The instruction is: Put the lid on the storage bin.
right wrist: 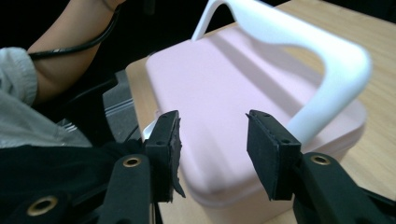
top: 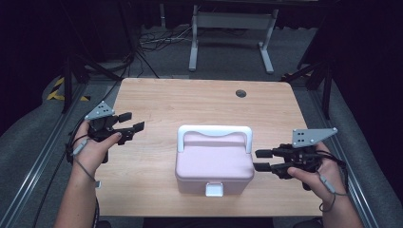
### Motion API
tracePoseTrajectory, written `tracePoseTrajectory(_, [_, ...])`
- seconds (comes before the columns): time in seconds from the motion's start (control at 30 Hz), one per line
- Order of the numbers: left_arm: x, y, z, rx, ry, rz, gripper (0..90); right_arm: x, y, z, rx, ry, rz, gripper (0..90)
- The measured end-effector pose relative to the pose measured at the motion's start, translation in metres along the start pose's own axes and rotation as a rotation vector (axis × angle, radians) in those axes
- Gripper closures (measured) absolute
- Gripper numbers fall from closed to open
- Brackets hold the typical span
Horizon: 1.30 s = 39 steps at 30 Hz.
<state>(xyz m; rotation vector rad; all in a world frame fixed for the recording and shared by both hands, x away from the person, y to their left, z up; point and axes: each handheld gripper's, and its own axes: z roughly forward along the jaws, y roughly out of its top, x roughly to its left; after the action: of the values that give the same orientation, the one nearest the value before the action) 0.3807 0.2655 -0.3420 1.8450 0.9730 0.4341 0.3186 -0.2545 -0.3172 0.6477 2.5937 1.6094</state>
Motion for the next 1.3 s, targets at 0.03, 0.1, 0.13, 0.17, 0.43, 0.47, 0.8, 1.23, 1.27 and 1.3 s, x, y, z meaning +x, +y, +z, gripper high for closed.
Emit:
tracePoseTrajectory(0.03, [0.0, 0.0, 0.0, 0.0, 0.0, -0.003, 35.3, 0.0, 0.0, 0.0, 0.0, 0.0, 0.0, 53.8])
tracePoseTrajectory(0.1, [0.0, 0.0, 0.001, 0.002, -0.002, 0.0, 35.4, -0.004, 0.0, -0.003, -0.032, -0.033, -0.003, 50.9])
tracePoseTrajectory(0.13, [0.001, -0.001, 0.002, 0.005, -0.003, -0.001, 35.3, -0.008, 0.0, -0.006, -0.053, -0.07, 0.006, 49.6])
tracePoseTrajectory(0.17, [0.001, -0.001, 0.002, 0.005, -0.003, -0.001, 35.3, -0.008, 0.0, -0.006, -0.053, -0.07, 0.006, 49.6])
tracePoseTrajectory(0.43, [0.002, -0.002, 0.004, 0.014, 0.0, -0.002, 35.4, -0.031, -0.008, -0.016, -0.088, -0.263, 0.061, 48.1])
tracePoseTrajectory(0.47, [0.002, -0.002, 0.004, 0.014, 0.0, -0.003, 35.3, -0.035, -0.01, -0.017, -0.09, -0.281, 0.072, 48.1])
tracePoseTrajectory(0.8, [0.006, -0.006, 0.01, 0.041, 0.01, -0.008, 34.9, -0.079, -0.033, -0.028, -0.074, -0.435, 0.163, 43.2])
tracePoseTrajectory(1.23, [0.013, -0.013, 0.02, 0.083, 0.021, -0.014, 34.5, -0.117, -0.065, -0.029, -0.026, -0.556, 0.186, 38.2])
tracePoseTrajectory(1.27, [0.014, -0.013, 0.021, 0.085, 0.02, -0.015, 34.5, -0.119, -0.068, -0.028, -0.01, -0.565, 0.187, 37.1])
tracePoseTrajectory(1.3, [0.014, -0.014, 0.022, 0.088, 0.018, -0.017, 34.5, -0.121, -0.07, -0.026, 0.007, -0.568, 0.18, 36.2])
